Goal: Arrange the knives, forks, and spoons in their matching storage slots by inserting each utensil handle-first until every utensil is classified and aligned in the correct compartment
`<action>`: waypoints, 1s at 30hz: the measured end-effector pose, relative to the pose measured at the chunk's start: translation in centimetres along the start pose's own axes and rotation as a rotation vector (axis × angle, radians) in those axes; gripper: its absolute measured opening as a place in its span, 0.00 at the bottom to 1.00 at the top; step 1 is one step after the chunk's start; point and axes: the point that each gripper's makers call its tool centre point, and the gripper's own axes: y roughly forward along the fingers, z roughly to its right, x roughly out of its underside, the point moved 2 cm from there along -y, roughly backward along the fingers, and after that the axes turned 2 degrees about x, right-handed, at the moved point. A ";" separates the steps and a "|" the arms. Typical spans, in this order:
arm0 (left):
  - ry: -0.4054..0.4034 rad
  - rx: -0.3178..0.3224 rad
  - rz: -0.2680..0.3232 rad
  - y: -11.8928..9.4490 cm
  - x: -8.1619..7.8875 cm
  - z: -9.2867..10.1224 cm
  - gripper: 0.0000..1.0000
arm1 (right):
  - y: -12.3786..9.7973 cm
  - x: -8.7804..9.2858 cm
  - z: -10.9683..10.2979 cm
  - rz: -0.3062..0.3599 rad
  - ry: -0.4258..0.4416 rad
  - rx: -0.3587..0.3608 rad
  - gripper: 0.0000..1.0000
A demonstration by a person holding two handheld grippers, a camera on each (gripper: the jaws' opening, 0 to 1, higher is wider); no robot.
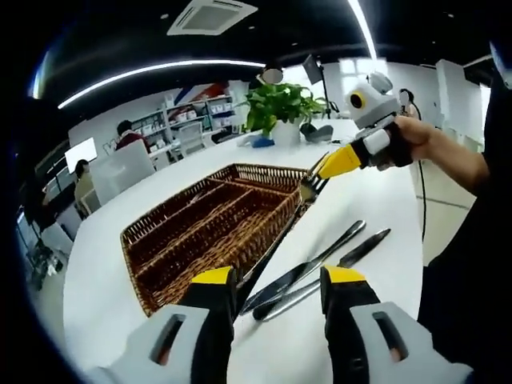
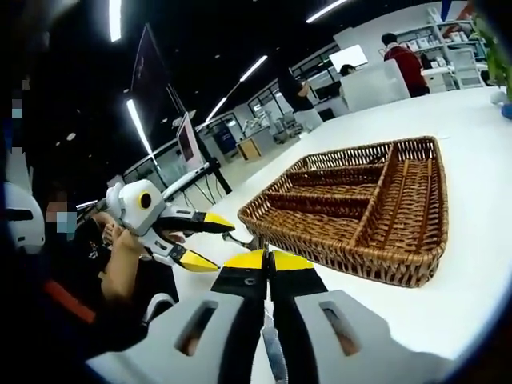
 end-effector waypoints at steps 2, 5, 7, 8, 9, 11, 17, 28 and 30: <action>-0.025 -0.013 0.012 -0.3 0.1 -0.3 0.46 | 0.0 -0.4 0.0 0.010 -0.004 0.004 0.00; -0.055 -0.030 0.030 -0.6 0.1 -0.7 0.46 | -0.1 -0.8 0.1 0.023 -0.002 0.009 0.00; -0.076 -0.053 0.033 -0.7 0.3 -1.2 0.49 | -0.2 -1.2 0.4 0.032 -0.007 0.019 0.00; -0.079 -0.060 0.029 -0.7 0.5 -1.4 0.51 | -0.2 -1.4 0.4 0.035 -0.008 0.021 0.00; -0.084 -0.069 0.019 -0.8 0.7 -1.6 0.52 | -0.2 -1.6 0.5 0.039 -0.009 0.023 0.00; -0.093 -0.084 0.011 -0.9 1.1 -1.9 0.55 | -0.3 -2.0 0.7 0.048 -0.010 0.026 0.00; -0.119 -0.106 0.007 -1.3 1.5 -2.0 0.64 | 0.0 -2.9 1.3 0.066 -0.015 0.039 0.00; -0.167 -0.130 0.027 -1.4 1.6 -2.2 0.80 | 1.1 -5.2 1.7 0.125 -0.015 0.066 0.00; -0.171 -0.131 0.030 -1.4 1.6 -2.2 0.83 | 1.5 -5.7 1.9 0.136 -0.017 0.079 0.00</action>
